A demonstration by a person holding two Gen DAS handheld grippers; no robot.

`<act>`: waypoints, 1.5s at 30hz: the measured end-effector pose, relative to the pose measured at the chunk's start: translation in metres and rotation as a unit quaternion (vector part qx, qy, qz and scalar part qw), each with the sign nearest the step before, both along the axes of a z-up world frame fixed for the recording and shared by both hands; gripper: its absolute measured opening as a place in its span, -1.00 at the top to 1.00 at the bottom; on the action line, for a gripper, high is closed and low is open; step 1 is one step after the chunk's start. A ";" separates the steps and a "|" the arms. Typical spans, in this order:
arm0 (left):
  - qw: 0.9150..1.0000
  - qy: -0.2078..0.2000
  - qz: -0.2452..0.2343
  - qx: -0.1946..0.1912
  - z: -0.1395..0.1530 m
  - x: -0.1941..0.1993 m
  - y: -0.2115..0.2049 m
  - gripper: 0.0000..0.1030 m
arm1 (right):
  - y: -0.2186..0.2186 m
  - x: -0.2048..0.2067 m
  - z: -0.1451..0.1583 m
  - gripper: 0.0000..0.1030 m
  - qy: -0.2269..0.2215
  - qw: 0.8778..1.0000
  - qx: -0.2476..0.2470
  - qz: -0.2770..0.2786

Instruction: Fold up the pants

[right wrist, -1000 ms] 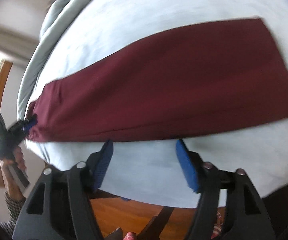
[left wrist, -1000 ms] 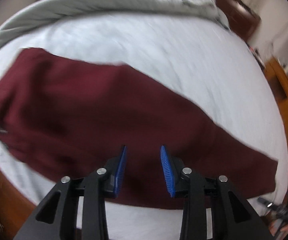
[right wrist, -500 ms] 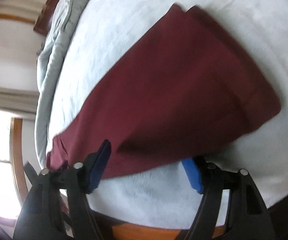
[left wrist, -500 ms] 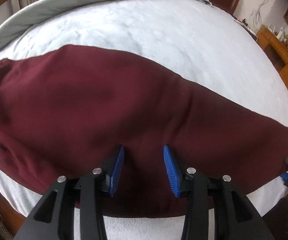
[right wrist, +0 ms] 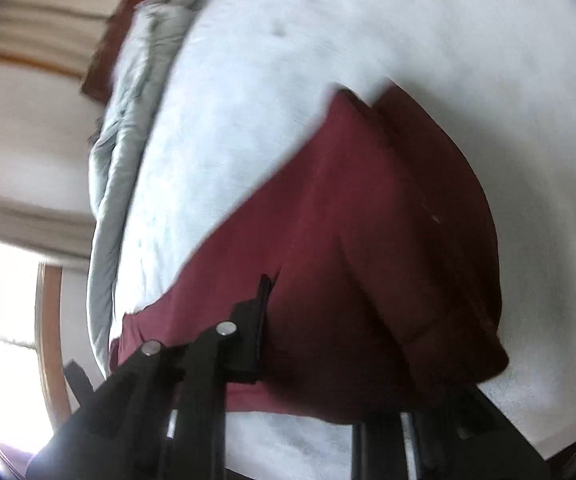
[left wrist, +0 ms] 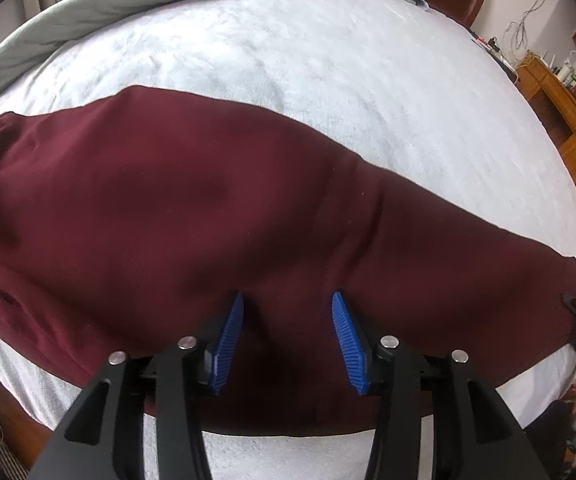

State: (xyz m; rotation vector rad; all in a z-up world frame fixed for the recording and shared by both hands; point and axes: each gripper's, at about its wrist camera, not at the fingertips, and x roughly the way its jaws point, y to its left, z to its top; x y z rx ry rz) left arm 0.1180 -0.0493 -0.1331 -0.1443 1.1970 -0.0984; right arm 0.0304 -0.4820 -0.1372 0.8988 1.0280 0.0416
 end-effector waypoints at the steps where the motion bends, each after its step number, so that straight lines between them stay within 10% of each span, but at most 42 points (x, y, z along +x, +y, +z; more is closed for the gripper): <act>1: 1.000 -0.001 0.006 -0.005 0.000 0.002 -0.001 0.09 | 0.001 0.002 0.011 0.73 -0.010 1.000 -0.014 0.011; 11: 0.996 -0.065 -0.040 -0.039 0.027 -0.003 -0.056 -0.09 | -0.064 -0.012 0.091 0.76 -0.054 0.993 -0.099 -0.014; 18: 0.994 -0.062 -0.084 0.020 -0.024 -0.012 -0.099 -0.17 | -0.123 -0.044 0.003 0.71 0.078 0.987 -0.120 -0.068; 22: 0.994 -0.063 -0.084 0.019 -0.017 -0.015 -0.097 -0.20 | -0.114 -0.039 0.009 0.65 0.068 0.983 -0.158 -0.071; 30: 0.995 -0.032 -0.085 -0.034 -0.008 -0.024 -0.104 -0.21 | -0.096 -0.053 0.027 -0.14 0.069 0.985 -0.144 -0.064; 35: 0.987 -0.040 -0.145 -0.057 -0.004 -0.030 -0.155 -0.21 | -0.107 -0.060 0.031 -0.14 0.062 0.986 -0.123 -0.095; 39: 0.987 -0.030 -0.151 -0.037 -0.030 -0.022 -0.178 -0.37 | -0.121 -0.062 0.014 0.46 0.079 0.985 -0.119 -0.101; 45: 0.989 -0.015 -0.145 -0.039 -0.012 -0.027 -0.175 -0.42 | -0.112 -0.061 0.028 0.60 0.076 0.982 -0.138 -0.101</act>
